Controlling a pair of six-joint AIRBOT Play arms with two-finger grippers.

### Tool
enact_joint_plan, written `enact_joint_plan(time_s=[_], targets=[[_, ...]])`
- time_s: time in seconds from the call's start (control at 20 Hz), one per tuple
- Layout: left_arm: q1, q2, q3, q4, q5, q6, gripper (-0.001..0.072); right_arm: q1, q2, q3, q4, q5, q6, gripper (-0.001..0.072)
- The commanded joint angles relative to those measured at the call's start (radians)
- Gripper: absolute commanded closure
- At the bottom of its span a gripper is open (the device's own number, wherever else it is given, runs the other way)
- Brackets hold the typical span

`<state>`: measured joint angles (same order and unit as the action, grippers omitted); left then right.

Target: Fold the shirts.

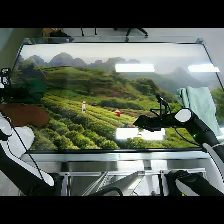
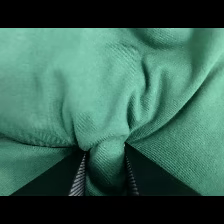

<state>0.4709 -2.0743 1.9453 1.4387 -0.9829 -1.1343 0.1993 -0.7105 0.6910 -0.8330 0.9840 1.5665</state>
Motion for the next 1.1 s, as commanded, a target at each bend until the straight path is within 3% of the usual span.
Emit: enact_joint_plan(time_s=[0.0, 0.15, 0.3, 0.4, 0.55, 0.8, 0.85, 0.9, 0.95, 1.05], targets=[[-0.056, 0.039, 0.108, -0.148, -0.076, -0.019, 0.0693, 0.001, 0.0, 0.0, 0.001, 0.0, 0.0, 0.0205], [-0.136, 0.179, 0.108, -0.444, -0.117, 0.006, 0.0694, 0.001, 0.0, 0.0, 0.001, 0.0, 0.0, 0.0205], [-0.272, 0.334, 0.095, -0.597, -0.277, 0.023, 0.0694, 0.001, 0.001, 0.0, 0.0, 0.0, -0.054, 0.0205], [-0.381, 0.431, 0.03, -0.613, -0.348, 0.021, 0.0693, 0.001, 0.002, 0.0, 0.0, 0.002, -0.099, 0.0206], [-0.562, 0.541, -0.108, -0.612, -0.388, -0.052, 0.0693, 0.001, 0.002, 0.0, 0.0, 0.042, -0.099, 0.0206], [-0.779, 0.602, -0.27, -0.564, -0.382, -0.112, 0.0687, 0.001, 0.002, 0.001, 0.001, 0.098, -0.098, 0.0207], [-0.789, 0.603, -0.269, -0.569, -0.401, -0.134, 0.0598, 0.001, 0.002, 0.001, 0.0, 0.109, -0.099, 0.0206], [-0.792, 0.603, -0.262, -0.566, -0.428, -0.173, 0.018, 0.0, 0.002, 0.003, 0.0, 0.123, -0.102, 0.0206], [-0.787, 0.603, -0.254, -0.566, -0.467, -0.234, 0.0013, 0.0, 0.004, 0.005, -0.001, 0.14, -0.102, 0.0205], [-0.754, 0.603, -0.242, -0.566, -0.558, -0.258, 0.0014, 0.0, 0.008, 0.016, -0.029, 0.157, -0.105, 0.0205]])
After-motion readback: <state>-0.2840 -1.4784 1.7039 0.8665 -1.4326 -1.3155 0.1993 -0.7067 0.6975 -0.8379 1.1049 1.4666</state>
